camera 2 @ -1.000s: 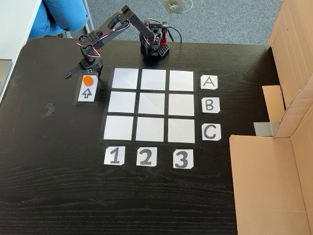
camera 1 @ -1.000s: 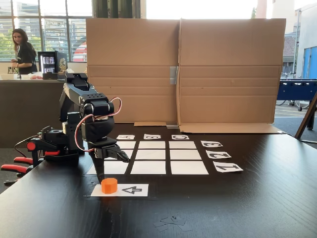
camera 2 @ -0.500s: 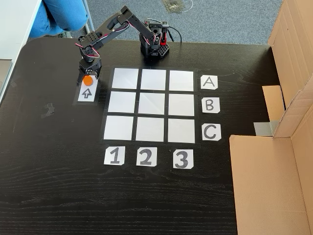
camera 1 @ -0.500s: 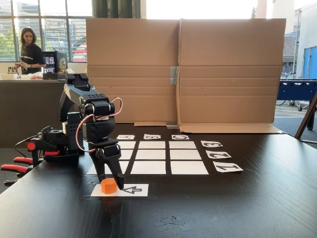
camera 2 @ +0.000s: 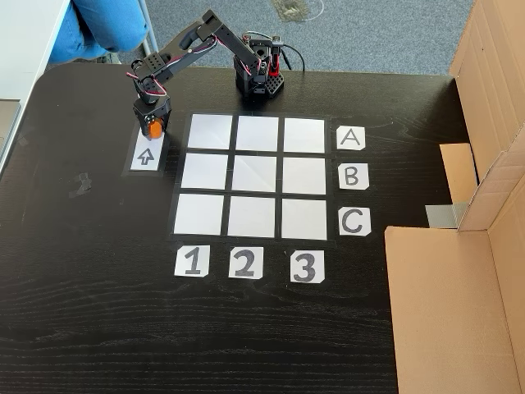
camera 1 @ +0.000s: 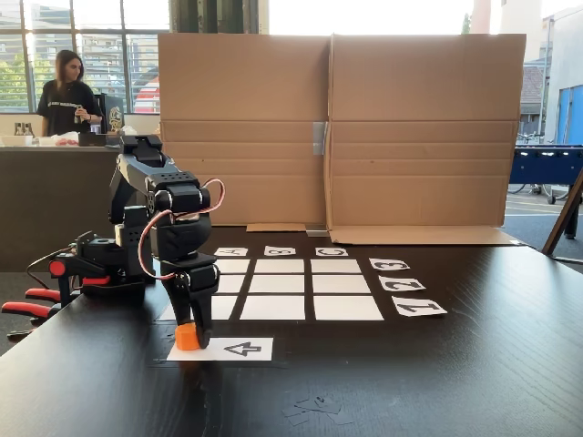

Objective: Pick up the round, orange token and place it in the grid on square B1.

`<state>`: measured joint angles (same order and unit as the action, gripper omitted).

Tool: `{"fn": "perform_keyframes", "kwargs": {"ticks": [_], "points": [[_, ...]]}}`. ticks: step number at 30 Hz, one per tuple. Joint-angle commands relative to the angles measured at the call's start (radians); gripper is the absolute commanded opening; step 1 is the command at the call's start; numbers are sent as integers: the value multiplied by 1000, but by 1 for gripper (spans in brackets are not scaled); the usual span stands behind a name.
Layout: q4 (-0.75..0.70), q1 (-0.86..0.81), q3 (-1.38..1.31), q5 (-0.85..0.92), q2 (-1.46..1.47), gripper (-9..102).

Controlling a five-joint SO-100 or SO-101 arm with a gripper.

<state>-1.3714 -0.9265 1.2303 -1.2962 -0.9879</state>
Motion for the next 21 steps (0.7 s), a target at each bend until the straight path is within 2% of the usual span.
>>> {"fn": "perform_keyframes", "kwargs": {"ticks": [1,11,21], "points": [[12,-20,-23,17,-106,0],[14,-20,8,86,-364,0],[-41,52,173,334,-629,0]]}}
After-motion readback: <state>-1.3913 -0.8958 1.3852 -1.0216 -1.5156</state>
